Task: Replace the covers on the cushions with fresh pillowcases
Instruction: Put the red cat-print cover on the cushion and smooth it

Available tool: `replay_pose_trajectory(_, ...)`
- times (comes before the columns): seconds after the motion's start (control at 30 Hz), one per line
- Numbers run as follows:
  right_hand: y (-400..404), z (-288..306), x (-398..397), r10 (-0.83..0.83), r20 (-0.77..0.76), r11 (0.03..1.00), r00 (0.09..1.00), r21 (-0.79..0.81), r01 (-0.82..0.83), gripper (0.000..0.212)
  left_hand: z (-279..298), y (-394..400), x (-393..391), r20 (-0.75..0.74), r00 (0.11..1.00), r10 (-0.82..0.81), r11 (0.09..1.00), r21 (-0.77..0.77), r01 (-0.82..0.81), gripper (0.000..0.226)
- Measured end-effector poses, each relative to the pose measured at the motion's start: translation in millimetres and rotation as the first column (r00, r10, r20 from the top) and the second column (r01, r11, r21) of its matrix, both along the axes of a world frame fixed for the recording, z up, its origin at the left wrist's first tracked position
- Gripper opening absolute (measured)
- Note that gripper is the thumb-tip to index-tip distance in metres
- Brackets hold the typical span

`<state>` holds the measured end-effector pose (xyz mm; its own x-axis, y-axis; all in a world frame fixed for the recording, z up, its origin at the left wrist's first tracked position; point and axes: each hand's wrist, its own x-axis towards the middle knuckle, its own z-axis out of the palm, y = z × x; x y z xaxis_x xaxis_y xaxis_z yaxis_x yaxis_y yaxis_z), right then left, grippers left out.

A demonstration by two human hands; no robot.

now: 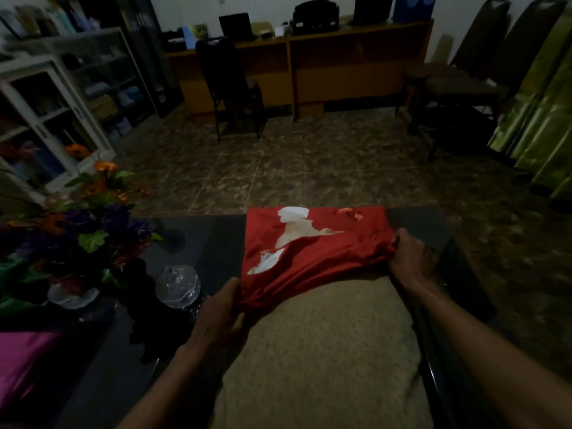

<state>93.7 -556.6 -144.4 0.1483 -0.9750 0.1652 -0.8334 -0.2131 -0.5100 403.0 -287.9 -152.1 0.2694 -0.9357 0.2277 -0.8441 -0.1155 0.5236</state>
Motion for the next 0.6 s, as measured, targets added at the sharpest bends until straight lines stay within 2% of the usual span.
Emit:
replay_pose_trajectory(0.1,-9,1,0,-0.184,0.128,0.963,0.975,0.22,0.153,0.024,18,-7,-7,0.117,0.993,-0.004,0.977,0.214,-0.021,0.077)
replay_pose_trajectory(0.17,-19,0,0,-0.252,0.131,0.913,0.959,0.361,0.19,0.025,43,-26,-16,0.282,0.957,-0.068,0.917,0.396,-0.052,0.086)
replay_pose_trajectory(0.23,-30,-4,-1,-0.224,0.127,0.881,0.966,0.451,0.145,0.026,71,-50,-26,0.417,0.892,-0.178,0.758,0.636,-0.146,0.087)
replay_pose_trajectory(0.3,-41,-12,-4,-0.153,0.097,0.861,0.983,0.502,0.085,0.031,94,-74,-35,0.444,0.861,-0.248,0.602,0.767,-0.222,0.094)
replay_pose_trajectory(0.33,-47,-16,-6,-0.128,0.076,0.849,0.989,0.524,0.069,0.034,102,-86,-40,0.448,0.857,-0.255,0.602,0.767,-0.222,0.103)
replay_pose_trajectory(0.4,-55,-21,-8,-0.101,0.073,0.81,0.992,0.585,0.04,0.036,107,-114,-54,0.406,0.873,-0.271,0.71,0.697,-0.104,0.122)
replay_pose_trajectory(0.43,-57,-21,-8,-0.087,0.084,0.787,0.993,0.616,0.017,0.033,106,-128,-65,0.332,0.903,-0.274,0.764,0.645,-0.006,0.126)
replay_pose_trajectory(0.5,-61,-19,-6,-0.087,0.14,0.755,0.986,0.655,-0.027,0.027,94,-156,-90,0.128,0.96,-0.25,0.831,0.537,0.145,0.128)
replay_pose_trajectory(0.6,-67,-15,-5,-0.082,0.216,0.776,0.973,0.626,-0.074,0.021,70,-198,-120,-0.033,0.98,-0.194,0.884,0.427,0.19,0.122)
